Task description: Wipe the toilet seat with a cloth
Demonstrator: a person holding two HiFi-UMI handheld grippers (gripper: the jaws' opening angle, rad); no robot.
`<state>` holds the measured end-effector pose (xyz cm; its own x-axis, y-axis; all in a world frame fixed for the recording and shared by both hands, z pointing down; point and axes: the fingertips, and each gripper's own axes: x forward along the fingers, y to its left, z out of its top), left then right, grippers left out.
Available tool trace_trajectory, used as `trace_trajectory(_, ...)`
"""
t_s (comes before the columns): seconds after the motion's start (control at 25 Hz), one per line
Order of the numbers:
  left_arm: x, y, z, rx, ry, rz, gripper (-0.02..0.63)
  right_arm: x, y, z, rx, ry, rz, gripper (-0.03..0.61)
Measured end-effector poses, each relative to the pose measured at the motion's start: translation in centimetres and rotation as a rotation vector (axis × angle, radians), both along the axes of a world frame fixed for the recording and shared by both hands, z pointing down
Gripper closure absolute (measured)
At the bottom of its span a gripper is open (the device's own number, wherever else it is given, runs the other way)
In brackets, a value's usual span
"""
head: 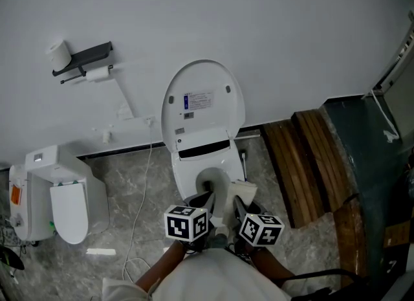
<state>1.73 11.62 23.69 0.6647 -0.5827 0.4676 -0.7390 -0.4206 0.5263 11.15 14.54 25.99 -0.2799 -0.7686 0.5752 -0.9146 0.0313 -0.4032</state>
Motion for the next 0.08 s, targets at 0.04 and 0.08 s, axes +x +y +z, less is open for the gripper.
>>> trace_trajectory(0.04,0.09,-0.09,-0.05,0.000,0.000,-0.002,0.602,0.16,-0.08,-0.04,0.001,-0.001,0.000,0.483)
trace_trajectory(0.08,0.19,-0.17,-0.10,0.001,-0.001,-0.005,0.603,0.31,-0.16,-0.07,0.001,-0.002,0.001,0.483)
